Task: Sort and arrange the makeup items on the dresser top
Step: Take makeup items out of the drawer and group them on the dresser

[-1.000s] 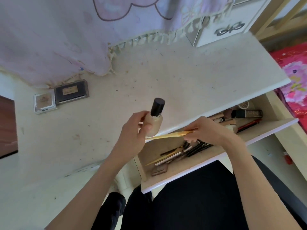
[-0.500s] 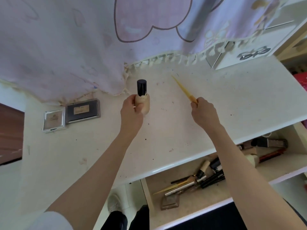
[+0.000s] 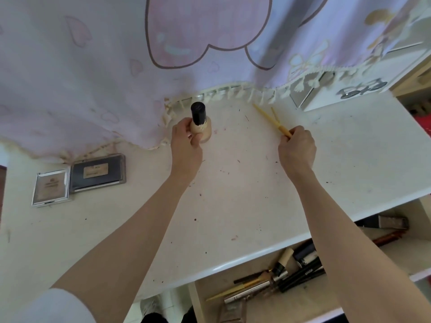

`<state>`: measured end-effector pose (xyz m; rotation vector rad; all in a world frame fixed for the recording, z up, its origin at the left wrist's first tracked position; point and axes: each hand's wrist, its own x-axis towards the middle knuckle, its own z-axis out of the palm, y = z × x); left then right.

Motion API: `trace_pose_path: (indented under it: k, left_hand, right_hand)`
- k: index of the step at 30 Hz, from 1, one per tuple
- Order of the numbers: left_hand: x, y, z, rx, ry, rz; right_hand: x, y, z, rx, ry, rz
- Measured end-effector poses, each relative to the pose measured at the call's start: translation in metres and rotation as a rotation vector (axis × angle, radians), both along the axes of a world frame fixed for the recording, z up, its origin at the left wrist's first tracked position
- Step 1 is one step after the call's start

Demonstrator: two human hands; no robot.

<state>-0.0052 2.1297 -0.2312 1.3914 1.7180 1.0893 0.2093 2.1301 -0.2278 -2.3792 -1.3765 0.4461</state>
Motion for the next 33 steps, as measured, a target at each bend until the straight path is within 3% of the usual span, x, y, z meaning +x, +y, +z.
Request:
trace_pose_path:
  k: [8, 12, 16, 20, 22, 28, 33]
  left_hand:
    - [0.002, -0.005, -0.003, -0.062, -0.136, 0.080]
    - [0.003, -0.027, -0.008, -0.081, -0.083, 0.126]
    - [0.005, -0.057, -0.012, -0.081, 0.143, 0.062]
    - [0.012, -0.080, -0.027, -0.023, 0.630, -0.167]
    - [0.016, -0.083, -0.033, -0.036, 0.772, -0.193]
    - [0.016, -0.086, -0.039, 0.027, 0.897, -0.187]
    - [0.017, -0.086, -0.039, 0.016, 0.904, -0.176]
  right_hand:
    - [0.006, -0.001, -0.009, 0.097, -0.059, 0.003]
    - [0.005, -0.008, -0.014, 0.116, -0.068, -0.003]
    - [0.008, -0.024, -0.013, 0.105, -0.039, -0.035]
    - [0.020, -0.056, -0.013, 0.131, 0.006, -0.132]
    - [0.026, -0.065, -0.011, 0.147, 0.042, -0.184]
    - [0.035, -0.036, 0.004, 0.139, 0.190, -0.305]
    - [0.031, -0.003, 0.005, 0.155, 0.230, -0.271]
